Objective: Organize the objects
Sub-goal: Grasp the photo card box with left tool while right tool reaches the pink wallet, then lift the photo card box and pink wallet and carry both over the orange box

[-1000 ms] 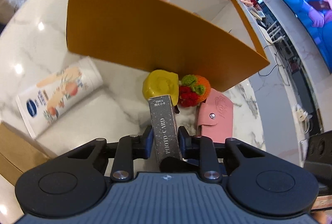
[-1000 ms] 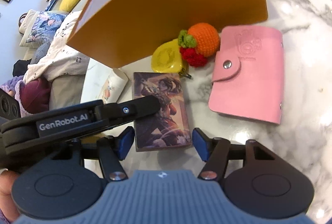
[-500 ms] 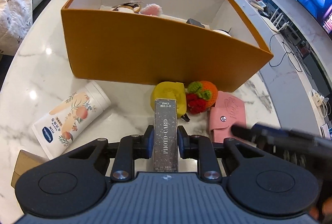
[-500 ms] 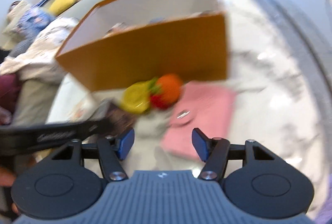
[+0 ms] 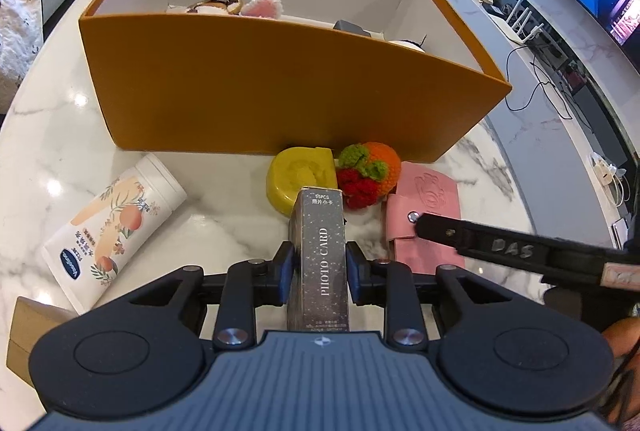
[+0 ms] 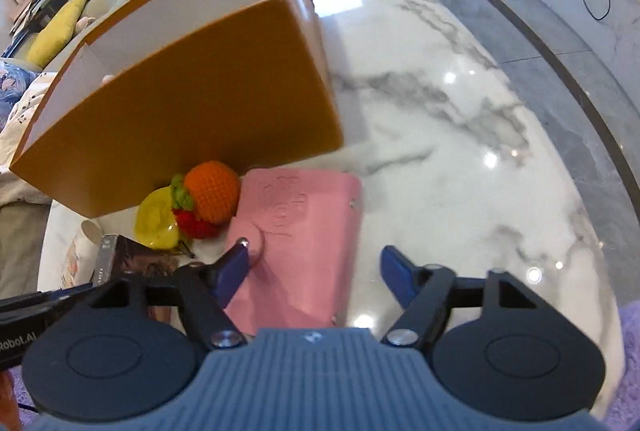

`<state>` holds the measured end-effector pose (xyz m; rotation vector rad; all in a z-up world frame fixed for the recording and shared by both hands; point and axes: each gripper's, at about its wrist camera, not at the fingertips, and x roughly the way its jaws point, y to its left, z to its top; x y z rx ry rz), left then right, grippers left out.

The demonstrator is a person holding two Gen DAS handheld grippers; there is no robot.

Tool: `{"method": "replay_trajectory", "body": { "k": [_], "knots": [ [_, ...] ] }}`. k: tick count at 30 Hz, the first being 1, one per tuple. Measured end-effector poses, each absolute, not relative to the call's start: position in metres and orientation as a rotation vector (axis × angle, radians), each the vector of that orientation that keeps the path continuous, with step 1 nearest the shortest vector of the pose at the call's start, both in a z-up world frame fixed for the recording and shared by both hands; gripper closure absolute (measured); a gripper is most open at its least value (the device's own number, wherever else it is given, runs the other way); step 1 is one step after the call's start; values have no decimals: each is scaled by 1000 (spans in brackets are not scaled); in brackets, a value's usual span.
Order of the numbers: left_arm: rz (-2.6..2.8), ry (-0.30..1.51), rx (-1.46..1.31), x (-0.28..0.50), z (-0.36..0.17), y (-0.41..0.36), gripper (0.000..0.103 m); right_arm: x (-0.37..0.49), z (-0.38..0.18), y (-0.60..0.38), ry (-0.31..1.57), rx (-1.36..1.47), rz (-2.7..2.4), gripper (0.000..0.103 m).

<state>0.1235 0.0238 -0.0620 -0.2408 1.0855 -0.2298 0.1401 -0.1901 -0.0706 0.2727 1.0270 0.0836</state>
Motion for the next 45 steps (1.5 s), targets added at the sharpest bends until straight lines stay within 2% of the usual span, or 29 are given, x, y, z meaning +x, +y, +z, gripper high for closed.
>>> {"method": "replay_trajectory", "body": {
  "k": [3,5,8,9,11,12,19,25,32,34,36,40,43,45],
  "knots": [
    [-218,1102,-222,125,-65,22,72,139,-74,-175,1004,226,68,25],
    [-218,1119,-227,125,-69,22,72,137,-73,-174,996,248,72,34],
    [-222,1128,-245,125,-72,26,73,138,-71,-174,1003,263,64,37],
    [-221,1128,-251,125,-73,27,74,138,-70,-176,1010,274,60,41],
    [-215,1123,-261,125,-72,30,75,137,-64,-180,1007,290,32,63],
    [-214,1120,-265,125,-72,30,75,136,-61,-183,1004,301,39,68],
    [-230,1111,-280,126,-73,29,75,129,-41,-186,980,372,120,88],
    [-247,1102,-256,126,-72,24,75,128,-27,-162,942,313,149,88],
    [-245,1103,-272,126,-73,25,75,140,-26,-163,925,454,190,83],
    [-244,1103,-276,125,-73,26,75,145,-29,-165,921,505,225,75],
    [-241,1104,-278,125,-73,27,75,151,-35,-165,951,581,262,72],
    [-242,1107,-287,126,-74,28,76,158,-45,-148,1015,538,263,74],
    [-240,1108,-289,126,-74,29,77,156,-43,-137,991,424,199,81],
    [-240,1111,-295,126,-74,31,77,155,-43,-137,995,417,194,83]
  ]
}}
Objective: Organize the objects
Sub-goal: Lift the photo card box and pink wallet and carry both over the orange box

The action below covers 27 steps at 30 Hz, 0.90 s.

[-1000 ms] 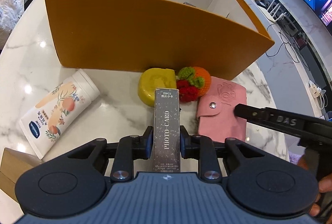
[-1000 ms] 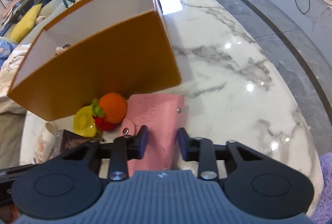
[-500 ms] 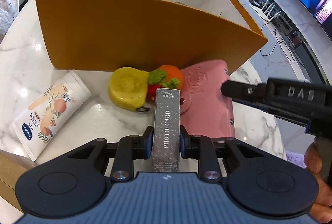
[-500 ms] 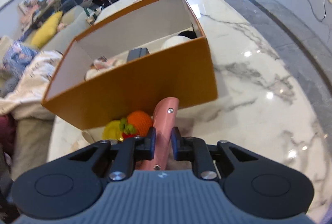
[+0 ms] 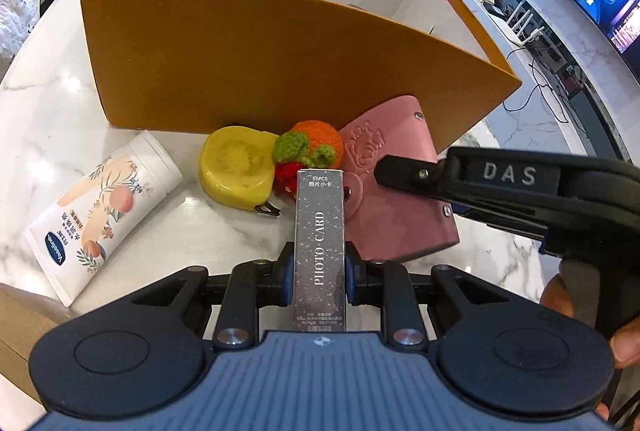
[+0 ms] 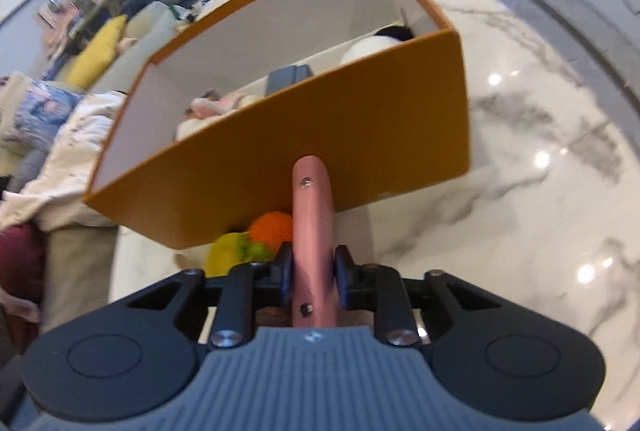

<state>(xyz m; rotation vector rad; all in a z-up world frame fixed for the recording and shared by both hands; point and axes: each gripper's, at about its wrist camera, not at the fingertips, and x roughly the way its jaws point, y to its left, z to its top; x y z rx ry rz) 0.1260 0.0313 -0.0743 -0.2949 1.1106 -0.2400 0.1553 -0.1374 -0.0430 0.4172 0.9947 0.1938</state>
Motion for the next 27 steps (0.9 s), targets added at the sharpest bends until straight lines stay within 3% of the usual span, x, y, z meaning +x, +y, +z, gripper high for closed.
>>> {"method": "replay_trajectory", "body": {
  "k": [9,27],
  "knots": [
    [-240,1075,-348,120,-61,41,77,132,-21,-139,936,308,168,84],
    [-331,808,-411,138,40,40,77,122,74,-172,696,329,211,84]
  ]
}}
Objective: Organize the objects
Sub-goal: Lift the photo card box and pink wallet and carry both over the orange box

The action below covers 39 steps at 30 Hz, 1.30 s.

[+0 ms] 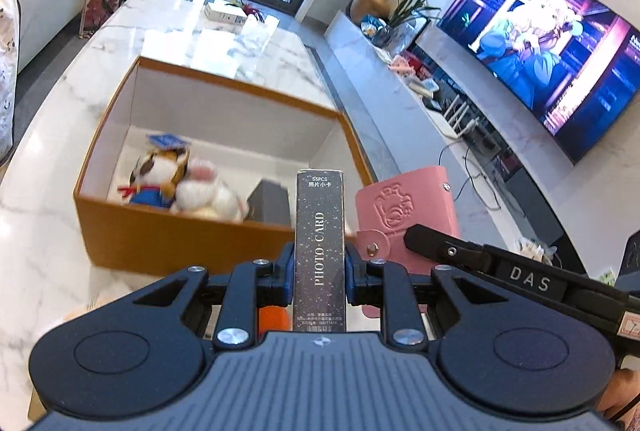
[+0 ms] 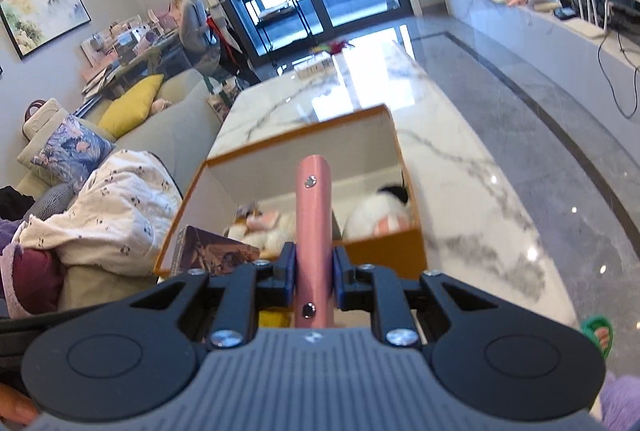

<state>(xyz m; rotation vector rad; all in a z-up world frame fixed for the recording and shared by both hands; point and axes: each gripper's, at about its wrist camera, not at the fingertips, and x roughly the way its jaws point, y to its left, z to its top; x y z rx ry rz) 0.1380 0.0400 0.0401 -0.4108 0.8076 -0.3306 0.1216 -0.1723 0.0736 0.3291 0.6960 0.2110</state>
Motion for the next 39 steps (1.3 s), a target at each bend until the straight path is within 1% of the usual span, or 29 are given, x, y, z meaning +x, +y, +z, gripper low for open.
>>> {"method": "replay_trajectory", "body": {
  "k": [10,22,27,33,39],
  "knots": [
    [-290,811,-414,189,41,36,77,177,82,-184,681,305,216,84],
    [-303,879,-400,259,5,11,77,248,50,-192,756,246,220,84],
    [-298,855,-422,277,-5,8,77,267,39,-191,755,256,230,84],
    [-277,807,-473,301,-12,12,77,295,41,-187,700,253,243,84],
    [-246,811,-417,313,-22,5,78,314,26,-175,688,149,207,84]
  ]
}}
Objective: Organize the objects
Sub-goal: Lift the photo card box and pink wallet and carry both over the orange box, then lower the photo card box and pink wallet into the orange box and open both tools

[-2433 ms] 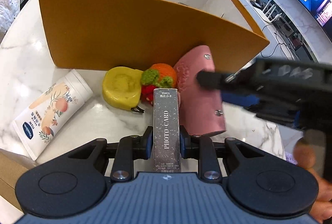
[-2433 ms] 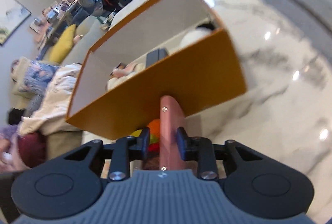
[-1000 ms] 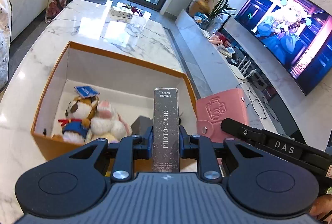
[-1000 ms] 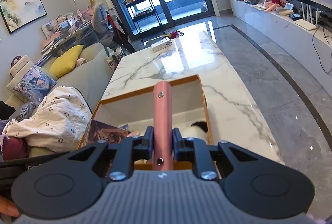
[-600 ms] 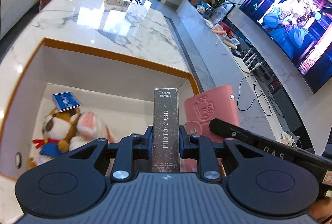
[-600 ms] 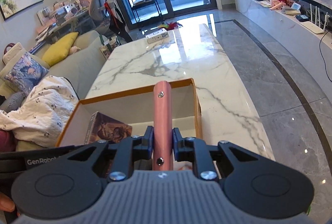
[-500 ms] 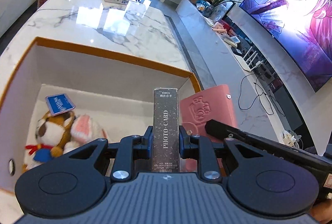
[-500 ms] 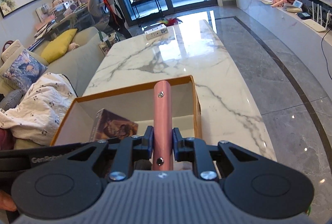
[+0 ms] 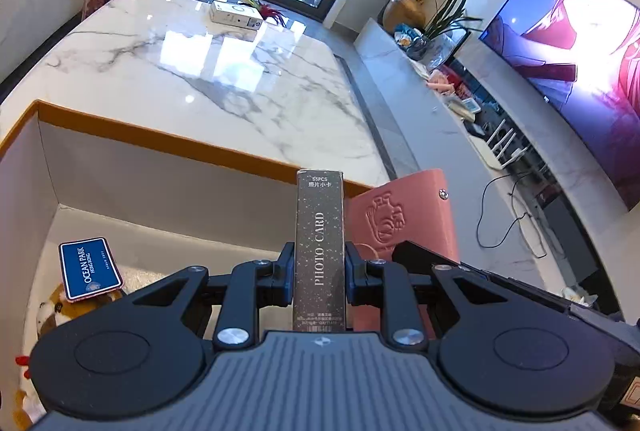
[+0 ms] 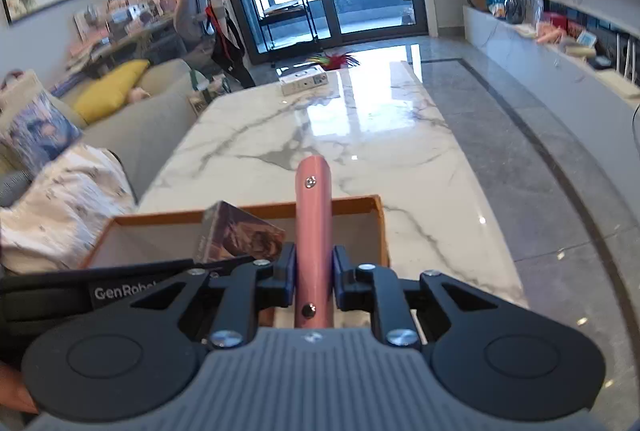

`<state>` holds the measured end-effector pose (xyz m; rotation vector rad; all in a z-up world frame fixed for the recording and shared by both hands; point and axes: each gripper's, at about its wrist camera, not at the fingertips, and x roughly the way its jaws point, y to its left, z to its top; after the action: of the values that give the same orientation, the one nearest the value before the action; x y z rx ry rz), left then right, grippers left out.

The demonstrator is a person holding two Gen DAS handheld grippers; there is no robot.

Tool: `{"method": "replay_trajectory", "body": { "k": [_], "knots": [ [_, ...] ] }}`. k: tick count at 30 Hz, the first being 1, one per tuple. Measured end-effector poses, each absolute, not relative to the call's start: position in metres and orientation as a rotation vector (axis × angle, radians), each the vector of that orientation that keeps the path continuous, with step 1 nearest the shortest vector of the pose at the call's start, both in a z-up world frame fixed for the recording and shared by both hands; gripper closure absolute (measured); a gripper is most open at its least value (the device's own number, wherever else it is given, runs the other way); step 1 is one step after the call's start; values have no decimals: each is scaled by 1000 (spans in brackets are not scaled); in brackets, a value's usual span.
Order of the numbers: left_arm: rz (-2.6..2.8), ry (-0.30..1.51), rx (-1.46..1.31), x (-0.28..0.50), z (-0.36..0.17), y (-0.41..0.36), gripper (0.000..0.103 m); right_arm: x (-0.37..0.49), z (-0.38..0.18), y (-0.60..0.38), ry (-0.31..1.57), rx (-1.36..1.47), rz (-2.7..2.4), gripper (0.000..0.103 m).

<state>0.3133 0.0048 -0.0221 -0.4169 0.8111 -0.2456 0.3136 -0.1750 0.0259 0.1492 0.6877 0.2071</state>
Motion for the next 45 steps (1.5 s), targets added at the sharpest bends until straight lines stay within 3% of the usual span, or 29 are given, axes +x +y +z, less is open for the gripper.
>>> {"method": "replay_trajectory", "body": {
  "k": [20,29,32,33,45],
  "knots": [
    [-192,947,-518,347,-58,3,78,325,5,-171,689,59,200,84],
    [-215,974,-505,350,-62,-3,78,319,9,-176,676,68,205,78],
    [-222,965,-496,349,-61,-6,78,315,10,-179,674,85,206,80],
    [-225,961,-491,349,-61,-7,78,314,10,-180,675,82,198,88],
    [-199,966,-507,345,-62,-6,75,331,-2,-148,771,-102,201,89]
  ]
}}
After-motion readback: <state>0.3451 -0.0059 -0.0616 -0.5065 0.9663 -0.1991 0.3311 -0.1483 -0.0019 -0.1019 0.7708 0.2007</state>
